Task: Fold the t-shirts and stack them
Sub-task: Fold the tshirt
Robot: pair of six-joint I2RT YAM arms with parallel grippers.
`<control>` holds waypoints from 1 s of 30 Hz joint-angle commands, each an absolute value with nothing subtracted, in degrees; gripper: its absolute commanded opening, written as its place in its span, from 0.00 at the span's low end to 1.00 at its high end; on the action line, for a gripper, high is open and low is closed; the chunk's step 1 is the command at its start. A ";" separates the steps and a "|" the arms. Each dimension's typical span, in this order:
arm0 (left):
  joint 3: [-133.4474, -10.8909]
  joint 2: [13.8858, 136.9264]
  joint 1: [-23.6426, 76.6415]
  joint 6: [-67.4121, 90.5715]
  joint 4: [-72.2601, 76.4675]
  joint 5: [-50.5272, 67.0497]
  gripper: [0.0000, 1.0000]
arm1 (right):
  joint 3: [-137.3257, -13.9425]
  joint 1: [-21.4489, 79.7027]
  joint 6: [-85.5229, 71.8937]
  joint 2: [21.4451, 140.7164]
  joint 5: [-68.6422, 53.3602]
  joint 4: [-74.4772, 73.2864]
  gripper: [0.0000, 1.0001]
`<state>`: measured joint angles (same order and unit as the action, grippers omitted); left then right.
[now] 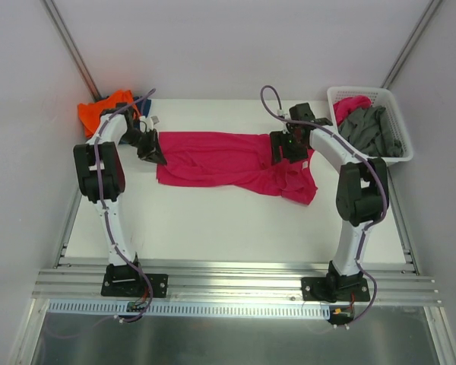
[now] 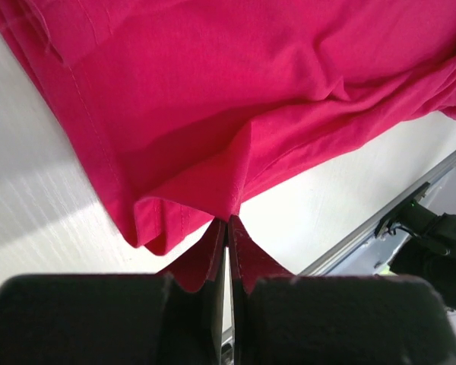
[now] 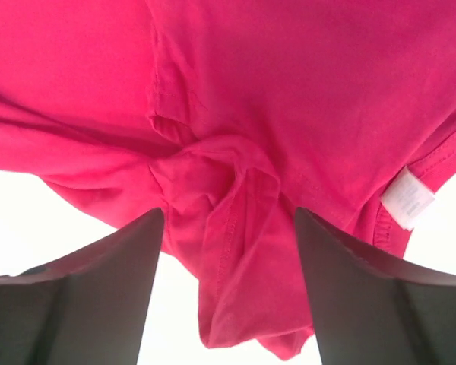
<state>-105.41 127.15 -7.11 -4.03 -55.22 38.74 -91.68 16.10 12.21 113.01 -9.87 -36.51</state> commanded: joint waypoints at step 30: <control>-99.49 117.95 -6.86 -3.43 -56.07 45.00 0.00 | -74.96 15.64 8.17 96.76 -12.13 -38.15 0.41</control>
<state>-99.96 121.84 -7.11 -3.60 -55.33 42.94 -71.22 15.77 8.16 95.64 -11.79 -37.91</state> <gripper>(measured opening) 0.008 0.417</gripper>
